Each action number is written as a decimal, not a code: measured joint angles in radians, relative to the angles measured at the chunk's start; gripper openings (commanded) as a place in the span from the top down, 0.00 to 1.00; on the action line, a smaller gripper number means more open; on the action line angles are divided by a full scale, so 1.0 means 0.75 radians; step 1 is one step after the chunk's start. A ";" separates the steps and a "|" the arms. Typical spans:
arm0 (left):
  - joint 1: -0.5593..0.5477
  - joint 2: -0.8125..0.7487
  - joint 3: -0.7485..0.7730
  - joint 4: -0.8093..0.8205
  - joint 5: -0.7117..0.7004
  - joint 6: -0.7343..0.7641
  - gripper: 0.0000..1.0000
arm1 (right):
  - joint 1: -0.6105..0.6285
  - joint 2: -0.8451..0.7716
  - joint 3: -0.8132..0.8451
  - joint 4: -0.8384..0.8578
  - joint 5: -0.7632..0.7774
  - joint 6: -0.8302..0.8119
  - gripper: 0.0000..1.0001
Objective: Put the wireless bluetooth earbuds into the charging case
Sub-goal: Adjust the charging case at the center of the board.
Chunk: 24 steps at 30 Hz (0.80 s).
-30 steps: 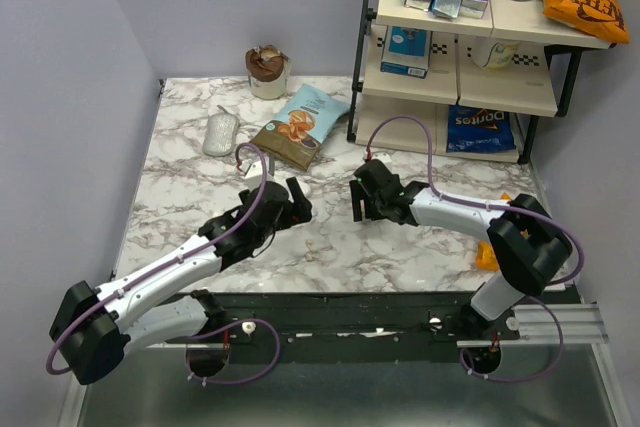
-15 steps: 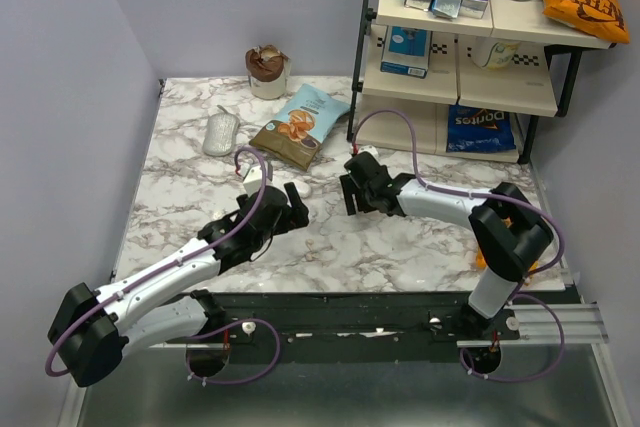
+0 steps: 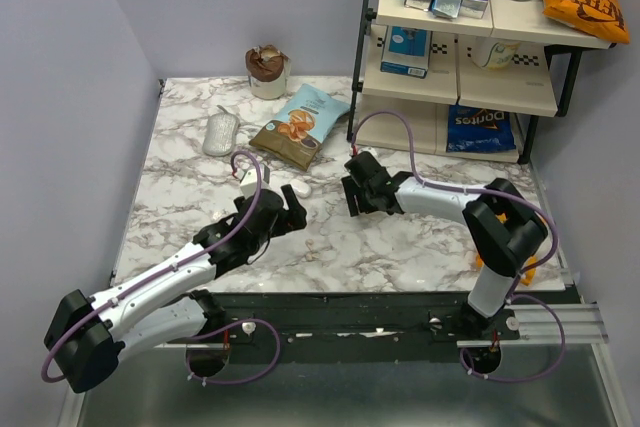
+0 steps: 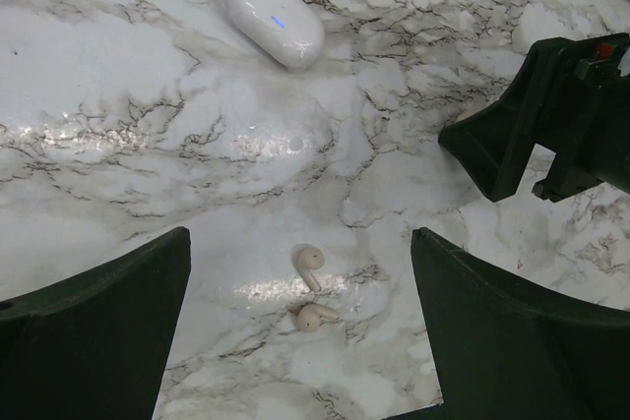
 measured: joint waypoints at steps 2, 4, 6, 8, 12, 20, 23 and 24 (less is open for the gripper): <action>0.000 0.000 -0.003 0.000 0.000 -0.001 0.02 | -0.008 0.005 0.005 -0.001 -0.013 -0.001 0.28; 0.000 0.000 -0.007 0.000 0.001 -0.001 0.01 | -0.009 0.010 0.011 -0.002 -0.022 -0.001 0.31; 0.000 -0.001 -0.010 0.000 0.000 -0.001 0.01 | -0.009 0.012 0.012 -0.001 -0.033 0.001 0.41; 0.000 -0.002 -0.014 0.000 0.001 -0.001 0.02 | -0.009 0.012 0.012 0.001 -0.044 0.002 0.50; 0.000 -0.003 -0.018 0.000 0.001 -0.001 0.02 | -0.015 0.009 0.010 0.006 -0.077 -0.008 0.58; 0.000 -0.003 -0.019 0.002 0.001 0.000 0.02 | -0.017 -0.048 -0.034 0.002 -0.139 0.007 0.68; 0.000 0.001 -0.019 0.003 0.002 0.000 0.01 | -0.017 -0.069 -0.034 -0.007 -0.154 0.038 0.70; 0.000 0.003 -0.019 0.003 0.002 0.000 0.02 | -0.017 -0.077 -0.034 -0.009 -0.164 0.050 0.70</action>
